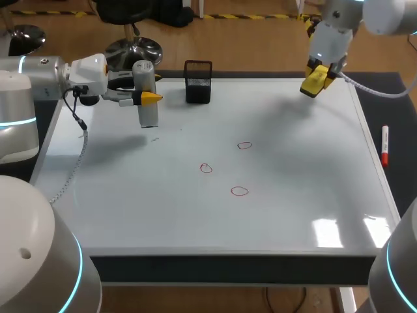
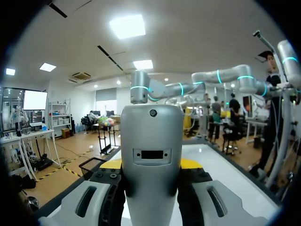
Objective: Pick up the inspection probe, press it on each red-marked spot on the whiteboard one by one, put down the probe, pick up the eraser, and wipe off all the red marks.
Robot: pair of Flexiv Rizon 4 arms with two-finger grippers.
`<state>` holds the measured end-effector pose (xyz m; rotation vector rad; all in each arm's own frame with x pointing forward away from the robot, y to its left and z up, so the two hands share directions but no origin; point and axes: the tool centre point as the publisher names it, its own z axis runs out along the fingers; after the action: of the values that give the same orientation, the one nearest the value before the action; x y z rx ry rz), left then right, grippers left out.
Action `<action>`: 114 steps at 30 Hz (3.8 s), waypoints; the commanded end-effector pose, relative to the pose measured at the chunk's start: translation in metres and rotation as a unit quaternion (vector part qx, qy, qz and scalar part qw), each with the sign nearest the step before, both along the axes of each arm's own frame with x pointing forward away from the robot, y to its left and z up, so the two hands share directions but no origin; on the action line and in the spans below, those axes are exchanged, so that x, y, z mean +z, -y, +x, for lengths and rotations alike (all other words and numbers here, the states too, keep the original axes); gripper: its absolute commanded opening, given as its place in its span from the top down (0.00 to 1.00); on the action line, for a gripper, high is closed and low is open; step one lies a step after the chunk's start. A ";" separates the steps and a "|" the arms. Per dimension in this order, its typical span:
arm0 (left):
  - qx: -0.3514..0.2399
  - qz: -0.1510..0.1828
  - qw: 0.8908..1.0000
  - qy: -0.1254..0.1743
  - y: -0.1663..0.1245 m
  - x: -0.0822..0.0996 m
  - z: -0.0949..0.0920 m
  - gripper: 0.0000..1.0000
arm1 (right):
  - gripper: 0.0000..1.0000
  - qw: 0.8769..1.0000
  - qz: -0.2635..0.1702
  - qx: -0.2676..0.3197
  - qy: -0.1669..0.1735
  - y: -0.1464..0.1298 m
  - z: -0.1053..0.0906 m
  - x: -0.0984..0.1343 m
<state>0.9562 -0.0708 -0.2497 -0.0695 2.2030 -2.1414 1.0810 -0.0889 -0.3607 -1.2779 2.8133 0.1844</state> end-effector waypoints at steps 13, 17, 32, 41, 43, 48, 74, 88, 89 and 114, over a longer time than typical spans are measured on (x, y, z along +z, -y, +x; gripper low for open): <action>-0.001 -0.001 1.000 0.001 0.000 0.000 0.001 1.00 | 1.00 1.000 -0.002 0.001 -0.001 0.000 0.001 0.001; -0.001 -0.001 1.000 0.001 0.000 0.000 0.001 1.00 | 1.00 1.000 -0.002 0.001 -0.001 0.000 0.001 0.001; -0.001 -0.001 1.000 0.001 0.000 0.000 0.001 1.00 | 1.00 1.000 -0.002 0.001 -0.001 0.000 0.001 0.001; -0.001 -0.001 1.000 0.001 0.000 0.000 0.001 1.00 | 1.00 1.000 -0.002 0.001 -0.001 0.000 0.001 0.001; -0.001 -0.001 1.000 0.001 0.000 0.000 0.001 1.00 | 1.00 1.000 -0.002 0.001 -0.001 0.000 0.001 0.001; -0.005 0.001 1.000 0.004 0.004 0.002 -0.004 1.00 | 1.00 1.000 -0.002 0.001 -0.001 0.000 0.001 0.001; -0.108 -0.056 0.993 0.002 0.116 0.001 -0.090 1.00 | 1.00 1.000 -0.002 0.001 -0.001 0.000 0.001 0.001; -0.119 -0.051 0.991 -0.024 0.130 -0.018 -0.106 1.00 | 1.00 1.000 -0.002 0.001 -0.001 0.000 0.001 0.001; -0.120 -0.052 0.991 -0.025 0.131 -0.020 -0.106 1.00 | 1.00 1.000 -0.002 0.001 -0.001 0.000 0.001 0.001; -0.130 -0.064 0.988 -0.044 0.134 -0.051 -0.113 1.00 | 1.00 1.000 -0.002 0.001 -0.001 0.000 0.001 0.001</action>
<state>0.8410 -0.2045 -0.2968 0.1188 2.2317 -2.4527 1.0811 -0.0888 -0.3609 -1.2780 2.8131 0.1843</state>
